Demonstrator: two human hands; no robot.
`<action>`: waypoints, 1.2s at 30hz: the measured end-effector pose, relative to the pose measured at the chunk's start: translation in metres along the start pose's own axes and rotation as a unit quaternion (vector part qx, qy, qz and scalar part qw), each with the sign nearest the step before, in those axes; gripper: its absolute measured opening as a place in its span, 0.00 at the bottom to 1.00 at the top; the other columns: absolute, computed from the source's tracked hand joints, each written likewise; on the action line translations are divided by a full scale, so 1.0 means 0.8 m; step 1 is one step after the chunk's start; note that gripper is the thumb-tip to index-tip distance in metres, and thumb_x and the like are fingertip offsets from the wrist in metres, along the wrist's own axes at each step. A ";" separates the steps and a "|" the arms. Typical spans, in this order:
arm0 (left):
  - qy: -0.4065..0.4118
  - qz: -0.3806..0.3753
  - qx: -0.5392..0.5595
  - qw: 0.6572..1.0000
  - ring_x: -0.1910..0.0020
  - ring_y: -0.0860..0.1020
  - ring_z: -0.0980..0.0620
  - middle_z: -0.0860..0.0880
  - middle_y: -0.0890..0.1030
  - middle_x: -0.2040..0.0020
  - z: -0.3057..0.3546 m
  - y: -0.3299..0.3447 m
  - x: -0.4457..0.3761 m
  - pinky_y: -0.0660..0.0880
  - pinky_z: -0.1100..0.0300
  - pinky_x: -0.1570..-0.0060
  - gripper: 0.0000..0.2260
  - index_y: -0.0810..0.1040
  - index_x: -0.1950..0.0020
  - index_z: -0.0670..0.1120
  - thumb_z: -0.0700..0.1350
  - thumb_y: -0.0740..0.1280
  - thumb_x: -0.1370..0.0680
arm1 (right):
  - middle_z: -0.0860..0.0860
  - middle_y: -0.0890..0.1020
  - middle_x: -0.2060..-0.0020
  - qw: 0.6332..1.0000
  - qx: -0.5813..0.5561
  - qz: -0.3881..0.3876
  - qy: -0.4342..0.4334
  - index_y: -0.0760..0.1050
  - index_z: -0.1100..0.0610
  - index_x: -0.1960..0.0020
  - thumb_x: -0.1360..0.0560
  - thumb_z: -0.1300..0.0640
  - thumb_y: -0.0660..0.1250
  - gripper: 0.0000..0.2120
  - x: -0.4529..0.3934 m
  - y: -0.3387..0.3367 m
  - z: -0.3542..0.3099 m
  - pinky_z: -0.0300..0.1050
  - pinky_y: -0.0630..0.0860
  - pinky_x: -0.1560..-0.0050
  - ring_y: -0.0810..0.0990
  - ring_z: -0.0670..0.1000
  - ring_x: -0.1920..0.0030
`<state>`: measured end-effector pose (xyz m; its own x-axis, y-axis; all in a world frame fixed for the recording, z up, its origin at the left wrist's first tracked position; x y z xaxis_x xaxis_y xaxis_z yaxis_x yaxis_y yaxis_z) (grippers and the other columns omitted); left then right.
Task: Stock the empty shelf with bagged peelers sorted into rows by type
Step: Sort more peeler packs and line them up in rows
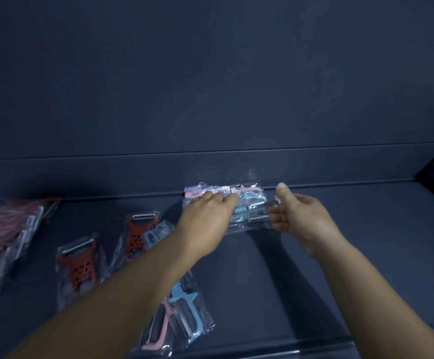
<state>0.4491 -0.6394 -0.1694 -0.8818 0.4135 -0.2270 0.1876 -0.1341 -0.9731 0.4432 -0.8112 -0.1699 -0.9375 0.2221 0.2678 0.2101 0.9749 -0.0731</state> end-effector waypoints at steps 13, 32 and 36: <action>-0.023 -0.084 0.043 0.995 0.36 0.66 0.49 0.50 0.69 0.38 -0.008 0.035 0.017 0.67 0.53 0.37 0.20 0.69 0.34 0.50 0.54 0.66 0.24 | 0.49 0.79 0.55 0.933 0.355 0.032 -0.055 0.74 0.55 0.47 0.26 0.56 0.67 0.08 -0.026 0.000 0.041 0.41 0.70 0.54 0.77 0.53 0.51; 0.011 -0.145 0.108 0.983 0.36 0.71 0.51 0.52 0.74 0.36 -0.081 -0.008 0.107 0.65 0.57 0.35 0.18 0.78 0.42 0.51 0.33 0.60 0.26 | 0.52 0.73 0.38 0.837 0.503 -0.101 -0.191 0.69 0.53 0.34 0.27 0.48 0.67 0.23 0.089 0.097 0.030 0.45 0.66 0.35 0.69 0.55 0.35; 0.020 -0.176 0.113 0.978 0.33 0.68 0.54 0.55 0.71 0.33 -0.109 -0.006 0.141 0.63 0.57 0.33 0.22 0.75 0.35 0.55 0.35 0.61 0.24 | 0.50 0.77 0.41 0.838 0.493 -0.192 -0.135 0.71 0.52 0.36 0.28 0.46 0.70 0.23 0.130 0.133 0.042 0.41 0.71 0.47 0.76 0.52 0.41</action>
<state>0.3863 -0.5134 -0.1936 -0.8563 0.5036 0.1146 -0.2287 -0.1709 -0.9584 0.3587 -0.6845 -0.1822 -0.9402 -0.2458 0.2356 -0.3271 0.4596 -0.8257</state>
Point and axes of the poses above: each hand's wrist, its own x-axis away from the middle knuckle, its own y-axis out of the palm, z = x × y, the point moved 3 cm from there along -x, towards the middle knuckle
